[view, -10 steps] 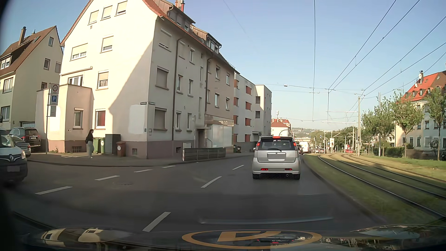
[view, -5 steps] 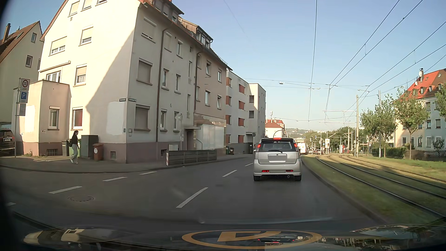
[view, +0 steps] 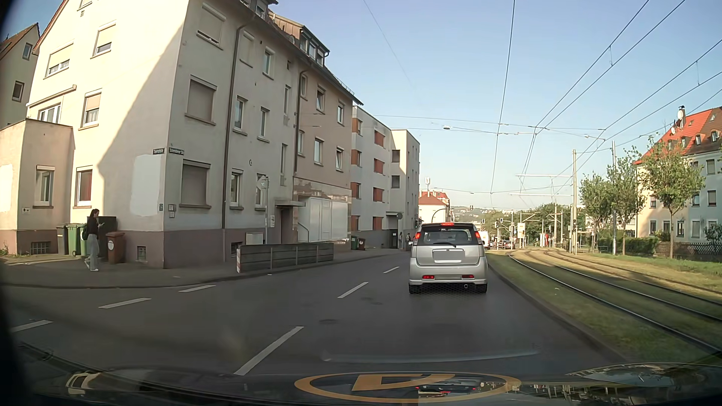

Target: Follow the waypoints while adhering to traffic rules and regulations

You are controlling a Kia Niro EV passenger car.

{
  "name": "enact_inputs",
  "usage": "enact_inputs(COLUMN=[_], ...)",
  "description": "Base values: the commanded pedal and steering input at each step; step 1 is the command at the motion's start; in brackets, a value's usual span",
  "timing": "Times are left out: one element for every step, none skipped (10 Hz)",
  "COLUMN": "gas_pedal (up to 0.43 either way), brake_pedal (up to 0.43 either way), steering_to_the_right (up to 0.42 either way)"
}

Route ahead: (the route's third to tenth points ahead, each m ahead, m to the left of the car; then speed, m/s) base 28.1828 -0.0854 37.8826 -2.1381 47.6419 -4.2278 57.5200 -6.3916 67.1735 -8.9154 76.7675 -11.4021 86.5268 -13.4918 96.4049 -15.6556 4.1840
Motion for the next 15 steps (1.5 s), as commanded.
enact_inputs(gas_pedal=[0.000,0.000,0.000,0.000,0.000,0.000,0.000,0.000,0.000,0.000,0.000,0.000,0.000,0.000,0.000], brake_pedal=[0.000,0.000,0.000,0.000,0.000,0.000,0.000,0.000,0.000,0.000,0.000,0.000,0.000,0.000,0.000], steering_to_the_right=[0.055,0.055,0.054,0.053,0.051,0.049,0.048,0.047,0.047,0.045,0.044,0.042,0.040,0.036,0.034])
